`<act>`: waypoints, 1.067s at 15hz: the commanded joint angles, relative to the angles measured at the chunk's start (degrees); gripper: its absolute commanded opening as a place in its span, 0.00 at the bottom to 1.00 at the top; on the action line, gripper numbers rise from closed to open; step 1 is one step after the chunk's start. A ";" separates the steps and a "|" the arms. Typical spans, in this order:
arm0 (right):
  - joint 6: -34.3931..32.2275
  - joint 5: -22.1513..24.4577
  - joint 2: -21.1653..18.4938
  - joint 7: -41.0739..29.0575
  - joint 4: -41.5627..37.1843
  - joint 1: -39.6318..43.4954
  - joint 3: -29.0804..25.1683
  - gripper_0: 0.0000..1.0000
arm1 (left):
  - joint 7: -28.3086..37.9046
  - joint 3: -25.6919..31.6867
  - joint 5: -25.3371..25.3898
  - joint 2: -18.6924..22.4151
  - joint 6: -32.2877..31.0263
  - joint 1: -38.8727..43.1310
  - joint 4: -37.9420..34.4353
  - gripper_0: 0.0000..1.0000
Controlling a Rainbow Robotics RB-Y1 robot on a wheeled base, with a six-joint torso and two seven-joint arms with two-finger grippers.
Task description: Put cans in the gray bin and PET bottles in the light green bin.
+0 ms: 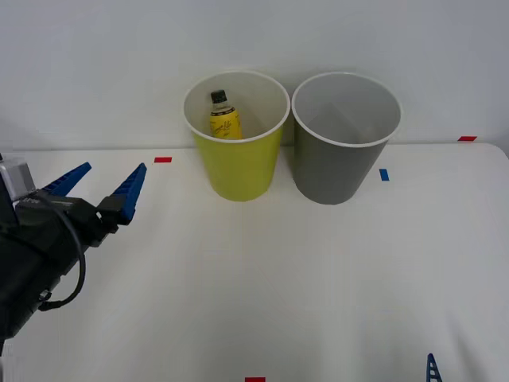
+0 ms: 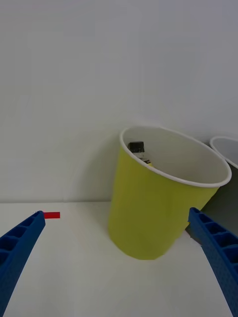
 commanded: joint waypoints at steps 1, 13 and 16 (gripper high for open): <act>0.00 0.00 0.00 0.00 0.00 0.00 0.00 1.00 | 1.43 -4.97 -9.14 -0.09 -12.12 5.03 4.78 1.00; 0.00 0.00 0.00 0.00 0.00 0.00 0.00 1.00 | 3.10 -9.37 -24.08 0.08 -35.50 13.91 20.16 1.00; 0.00 0.00 0.00 0.00 0.00 0.00 0.00 1.00 | 2.40 -9.63 -27.95 -1.24 -39.02 14.96 24.64 1.00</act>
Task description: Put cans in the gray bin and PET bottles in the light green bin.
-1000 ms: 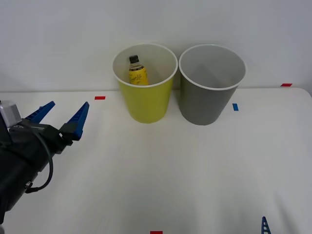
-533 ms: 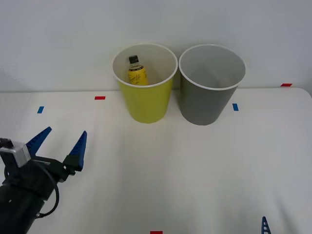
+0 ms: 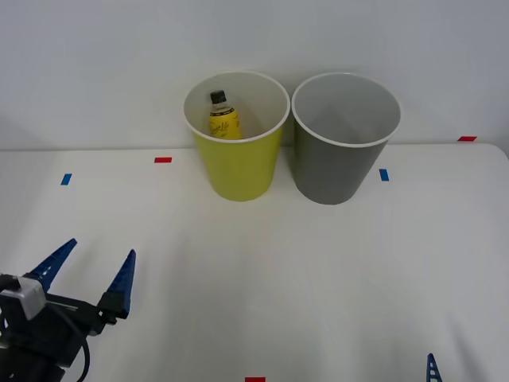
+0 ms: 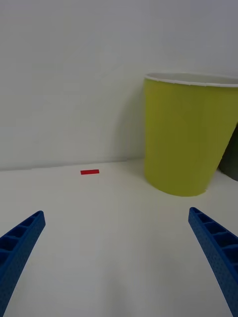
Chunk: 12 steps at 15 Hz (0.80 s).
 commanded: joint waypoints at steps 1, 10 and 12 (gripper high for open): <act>0.00 0.00 0.00 0.00 0.00 0.00 0.00 1.00 | -2.52 -0.39 -3.87 -1.22 -2.45 2.69 3.69 1.00; 0.00 0.00 0.00 0.00 0.00 0.00 0.00 1.00 | -9.02 2.77 -3.87 -4.91 -11.33 18.16 3.69 1.00; 0.00 0.00 0.00 0.00 0.00 0.00 0.00 1.00 | -9.02 2.68 -4.13 -5.70 -13.88 20.62 3.69 1.00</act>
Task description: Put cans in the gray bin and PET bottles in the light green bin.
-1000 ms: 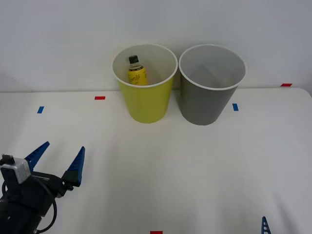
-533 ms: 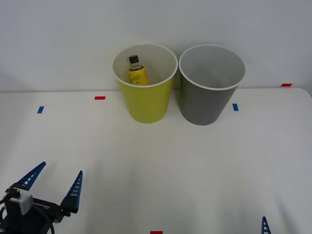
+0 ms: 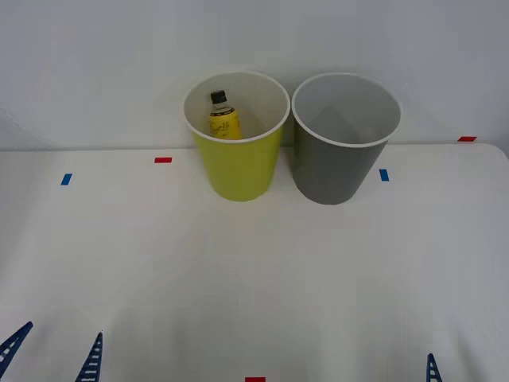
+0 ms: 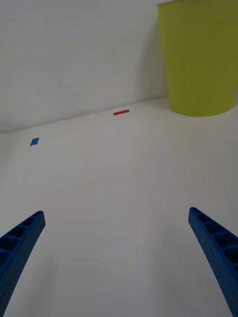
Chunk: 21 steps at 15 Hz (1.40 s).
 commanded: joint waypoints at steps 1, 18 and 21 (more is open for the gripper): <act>0.00 0.00 0.00 0.00 0.00 0.00 0.00 1.00 | 0.24 0.05 -0.34 -1.01 -4.00 2.98 0.00 1.00; 0.00 0.00 0.00 0.00 0.00 0.00 0.00 1.00 | 1.38 -1.88 -1.83 -1.27 -8.13 4.47 0.00 1.00; 0.00 0.00 0.00 0.00 0.00 0.00 0.00 1.00 | 1.38 -1.88 -1.83 -1.27 -8.13 4.47 0.00 1.00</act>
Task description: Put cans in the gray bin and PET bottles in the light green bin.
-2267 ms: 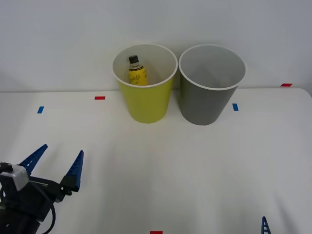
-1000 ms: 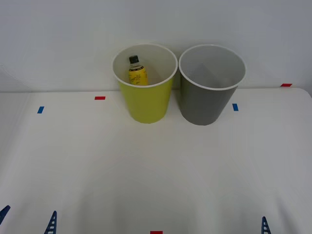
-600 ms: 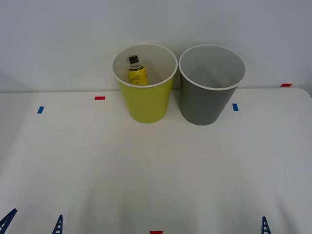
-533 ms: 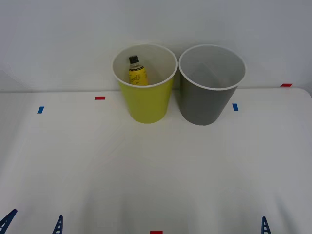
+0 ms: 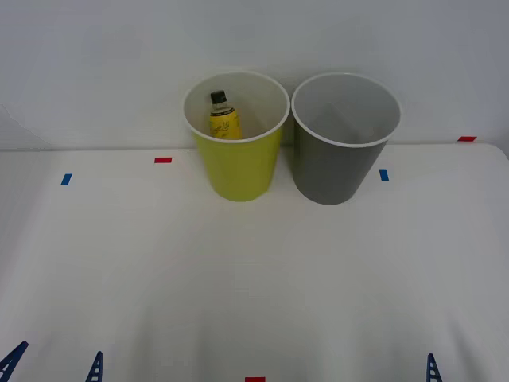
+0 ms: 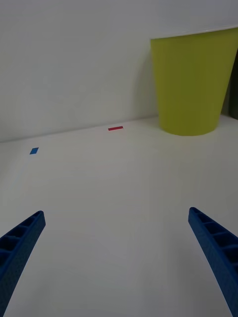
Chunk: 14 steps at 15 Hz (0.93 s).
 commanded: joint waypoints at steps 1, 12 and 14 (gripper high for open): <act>0.00 0.00 0.00 0.00 0.00 0.00 0.00 1.00 | 0.00 0.00 0.01 0.00 0.03 0.00 0.00 1.00; 0.00 0.00 0.00 0.00 0.00 0.00 0.00 1.00 | 0.00 0.00 0.01 0.00 0.03 0.00 0.00 1.00; 0.00 0.00 0.00 0.00 0.00 0.00 0.00 1.00 | 0.00 0.00 0.01 0.00 0.03 0.00 0.00 1.00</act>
